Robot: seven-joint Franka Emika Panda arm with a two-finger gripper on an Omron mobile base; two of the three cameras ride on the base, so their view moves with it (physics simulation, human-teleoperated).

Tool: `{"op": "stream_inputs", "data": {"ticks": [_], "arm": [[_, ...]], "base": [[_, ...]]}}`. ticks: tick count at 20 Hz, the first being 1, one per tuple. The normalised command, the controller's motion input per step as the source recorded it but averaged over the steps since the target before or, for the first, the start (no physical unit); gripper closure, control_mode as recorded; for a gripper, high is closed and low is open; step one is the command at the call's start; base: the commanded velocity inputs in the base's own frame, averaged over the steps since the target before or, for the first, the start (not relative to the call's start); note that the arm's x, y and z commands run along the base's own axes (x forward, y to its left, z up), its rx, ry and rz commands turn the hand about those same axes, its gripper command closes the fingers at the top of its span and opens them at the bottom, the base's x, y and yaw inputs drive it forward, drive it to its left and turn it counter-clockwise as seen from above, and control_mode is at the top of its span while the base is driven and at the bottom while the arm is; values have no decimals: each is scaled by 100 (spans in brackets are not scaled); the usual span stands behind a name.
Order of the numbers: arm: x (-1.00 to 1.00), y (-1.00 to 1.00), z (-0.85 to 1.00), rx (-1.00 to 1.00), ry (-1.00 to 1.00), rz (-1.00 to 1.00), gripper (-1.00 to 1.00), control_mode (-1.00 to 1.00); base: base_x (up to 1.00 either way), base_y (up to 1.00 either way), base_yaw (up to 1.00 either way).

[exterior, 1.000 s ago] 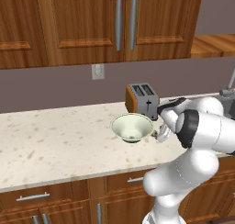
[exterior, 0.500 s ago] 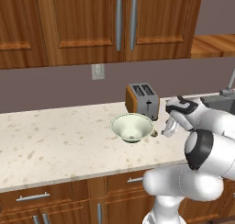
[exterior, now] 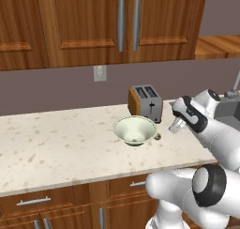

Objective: Gather the eggs and milk located in the vicinity of the sink area and place them right next to the bowl.

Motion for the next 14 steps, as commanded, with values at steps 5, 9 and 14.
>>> {"op": "stream_inputs", "data": {"ticks": [5,9,14], "arm": [[-32,2,5,-1,0,-21,-100,-100],[-18,3,2,0,0,-21,-100,-100],[-14,4,3,0,0,-26,-100,-100]], "base": [[0,0,0],[0,0,0],[0,0,0]]}}
